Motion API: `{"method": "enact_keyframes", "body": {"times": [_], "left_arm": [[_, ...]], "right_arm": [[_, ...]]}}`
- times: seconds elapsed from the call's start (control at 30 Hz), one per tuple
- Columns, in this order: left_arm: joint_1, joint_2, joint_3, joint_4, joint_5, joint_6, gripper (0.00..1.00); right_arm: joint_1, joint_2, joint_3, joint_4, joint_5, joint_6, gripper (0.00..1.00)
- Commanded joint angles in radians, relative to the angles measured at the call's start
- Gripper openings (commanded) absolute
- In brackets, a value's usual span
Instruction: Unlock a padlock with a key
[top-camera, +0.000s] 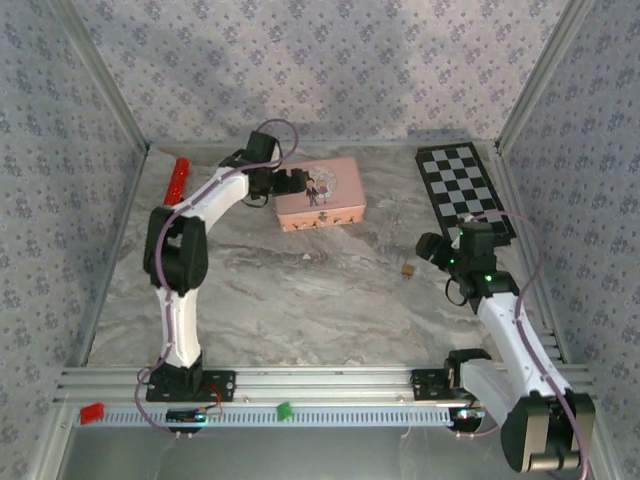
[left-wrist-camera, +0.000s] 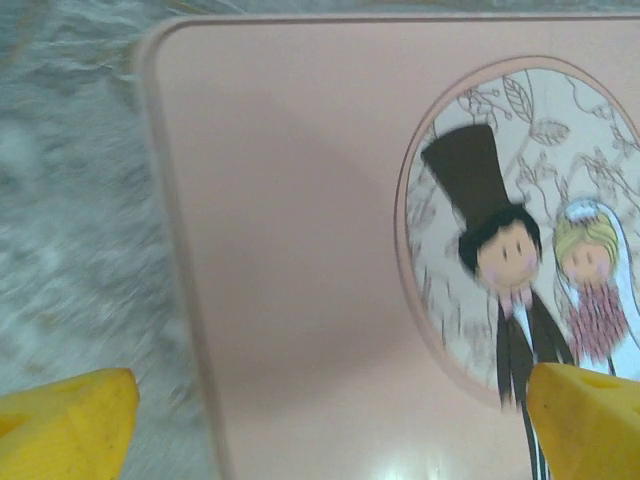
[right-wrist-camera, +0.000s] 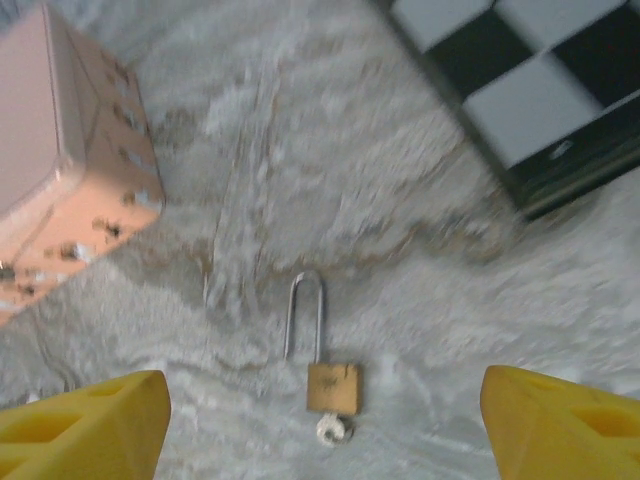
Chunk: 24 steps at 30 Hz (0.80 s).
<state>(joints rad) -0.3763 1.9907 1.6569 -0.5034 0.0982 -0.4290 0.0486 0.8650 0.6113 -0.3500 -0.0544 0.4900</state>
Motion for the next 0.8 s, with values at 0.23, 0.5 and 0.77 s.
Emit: {"method": "enact_keyframes", "body": {"times": [0.23, 0.5, 0.77], "left_arm": [[-0.003, -0.793, -0.749, 0.421, -0.451, -0.010, 1.00], [0.044, -1.008, -1.096, 0.594, -0.799, 0.080, 1.00], [0.110, -0.972, -1.177, 0.690, -0.867, 0.175, 1.00]], "right_arm": [[-0.048, -0.157, -0.026, 0.161, 0.248, -0.159, 0.89], [-0.102, -0.062, -0.106, 0.262, 0.209, -0.143, 0.92], [-0.073, -0.051, -0.136, 0.297, 0.281, -0.195, 0.92]]}}
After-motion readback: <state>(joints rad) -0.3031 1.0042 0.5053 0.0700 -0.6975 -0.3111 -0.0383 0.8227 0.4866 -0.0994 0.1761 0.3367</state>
